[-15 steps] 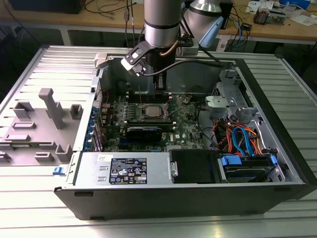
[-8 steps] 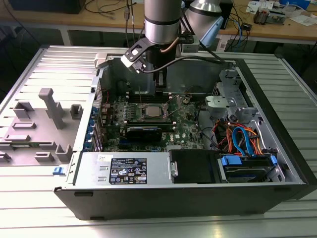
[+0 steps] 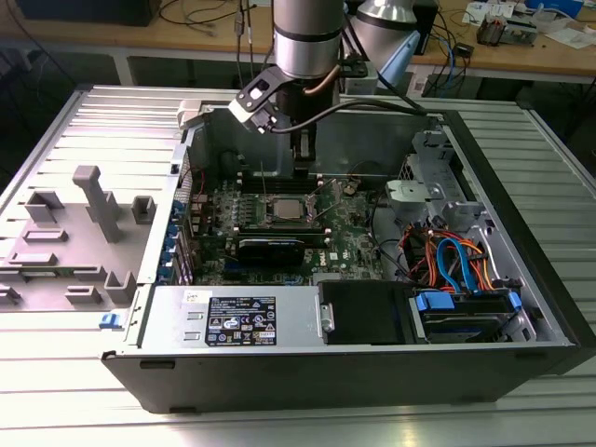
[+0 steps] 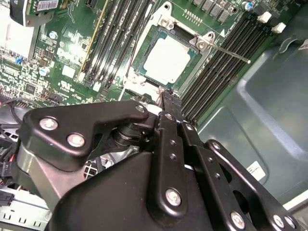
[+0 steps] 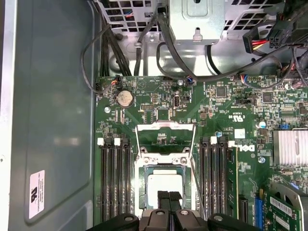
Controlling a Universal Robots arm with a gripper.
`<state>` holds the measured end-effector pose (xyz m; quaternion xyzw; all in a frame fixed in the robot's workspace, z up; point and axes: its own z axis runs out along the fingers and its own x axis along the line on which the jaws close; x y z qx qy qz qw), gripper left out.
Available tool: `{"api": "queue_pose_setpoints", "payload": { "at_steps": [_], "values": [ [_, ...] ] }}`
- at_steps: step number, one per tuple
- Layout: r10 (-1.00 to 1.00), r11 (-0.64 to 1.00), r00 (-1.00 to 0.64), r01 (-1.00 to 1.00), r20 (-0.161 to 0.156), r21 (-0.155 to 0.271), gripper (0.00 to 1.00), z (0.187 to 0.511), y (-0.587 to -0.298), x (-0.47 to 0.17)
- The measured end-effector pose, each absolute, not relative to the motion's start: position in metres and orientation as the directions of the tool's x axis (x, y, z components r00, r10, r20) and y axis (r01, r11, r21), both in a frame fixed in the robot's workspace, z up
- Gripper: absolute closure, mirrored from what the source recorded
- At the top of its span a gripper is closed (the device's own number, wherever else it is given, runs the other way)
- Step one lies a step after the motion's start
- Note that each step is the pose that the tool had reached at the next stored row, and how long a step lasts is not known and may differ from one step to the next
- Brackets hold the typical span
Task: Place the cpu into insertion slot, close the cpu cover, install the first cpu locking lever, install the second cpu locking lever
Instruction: 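Close the cpu cover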
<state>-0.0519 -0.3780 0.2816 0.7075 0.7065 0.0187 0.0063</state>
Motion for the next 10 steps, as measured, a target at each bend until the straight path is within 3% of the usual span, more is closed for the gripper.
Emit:
{"api": "queue_pose_setpoints", "payload": {
  "at_steps": [10],
  "values": [
    [1.000, -0.002, 0.001, 0.999, 0.018, 0.035, 0.89, 0.2816, -0.3780, -0.0421]
  ]
}}
